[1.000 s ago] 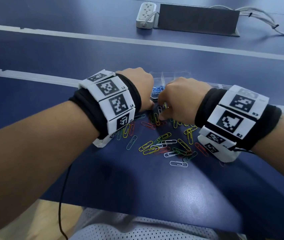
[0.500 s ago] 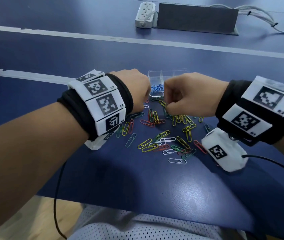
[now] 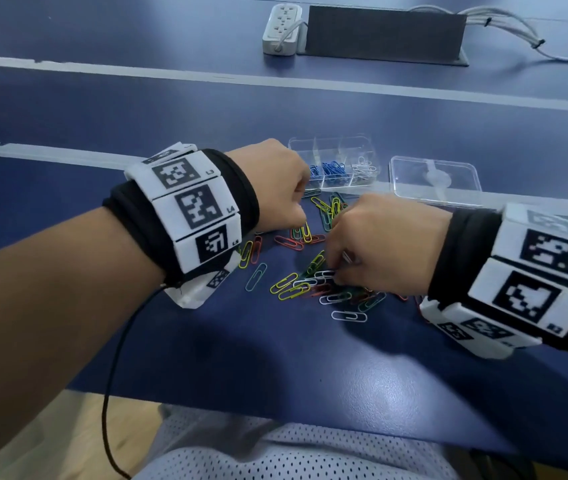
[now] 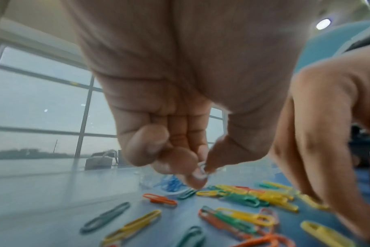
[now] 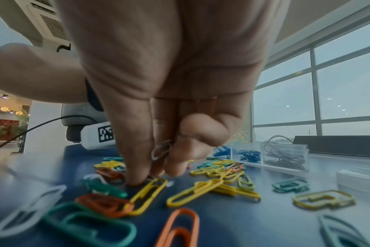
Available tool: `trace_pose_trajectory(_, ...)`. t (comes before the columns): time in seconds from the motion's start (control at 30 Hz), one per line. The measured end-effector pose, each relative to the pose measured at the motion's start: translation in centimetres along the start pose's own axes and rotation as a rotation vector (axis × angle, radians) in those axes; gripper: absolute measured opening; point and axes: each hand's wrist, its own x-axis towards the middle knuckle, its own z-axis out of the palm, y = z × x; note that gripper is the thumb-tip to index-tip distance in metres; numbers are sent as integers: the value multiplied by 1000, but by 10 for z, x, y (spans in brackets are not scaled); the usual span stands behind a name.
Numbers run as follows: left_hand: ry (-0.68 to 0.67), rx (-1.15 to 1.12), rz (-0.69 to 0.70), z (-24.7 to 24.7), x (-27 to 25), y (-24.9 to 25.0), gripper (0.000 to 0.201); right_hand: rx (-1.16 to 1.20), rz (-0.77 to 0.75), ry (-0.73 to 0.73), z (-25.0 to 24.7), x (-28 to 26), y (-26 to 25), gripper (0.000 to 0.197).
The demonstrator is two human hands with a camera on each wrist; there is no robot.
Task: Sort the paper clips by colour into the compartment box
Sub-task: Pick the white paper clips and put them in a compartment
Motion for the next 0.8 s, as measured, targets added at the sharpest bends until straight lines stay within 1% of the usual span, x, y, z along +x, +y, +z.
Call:
trace_pose_trajectory(0.07,14,-97,22,-2,-4,3,2,-13,17,11,-1,-1,-1,19)
trace_pose_trajectory(0.13,-10,-207,28,0,-9,4,15,-25,26,20,-2,-3,-3,21)
trace_pose_trajectory(0.17,-39,-252,23,0,-11,4,18,-24,28,29,-1,-3,-3,22)
trace_pose_trajectory(0.23,-156,-368,6,0,-16,5,16,28,54,59,0,-3,-1,22)
trace_pose_trajectory(0.3,-283,-533,-11,1,-19,4,17,169,146,74,-2,-4,6,18)
trace_pose_trajectory(0.33,-320,-603,-24,2,-19,4,15,279,204,54,-4,-4,10,14)
trace_pose_trajectory(0.4,-358,-704,-48,3,-21,5,7,573,275,-26,-4,-7,18,10)
trace_pose_trajectory(0.43,-364,-726,-59,4,-21,6,12,711,283,-61,-3,-8,22,14)
trace_pose_trajectory(0.47,-359,-702,-67,6,-20,6,15,833,283,-85,-3,-10,25,17)
trace_pose_trajectory(0.53,-304,-538,-46,9,-20,8,20,1054,282,-126,0,-14,30,22)
trace_pose_trajectory(0.6,-231,-353,24,10,-21,11,18,1214,297,-168,5,-15,34,28)
trace_pose_trajectory(0.67,-187,-195,96,13,-24,16,13,1301,331,-171,8,-17,38,31)
trace_pose_trajectory(0.73,-168,-89,143,15,-24,20,15,1357,368,-155,9,-17,38,33)
trace_pose_trajectory(0.8,-154,-14,172,16,-23,22,14,1405,400,-152,8,-18,33,30)
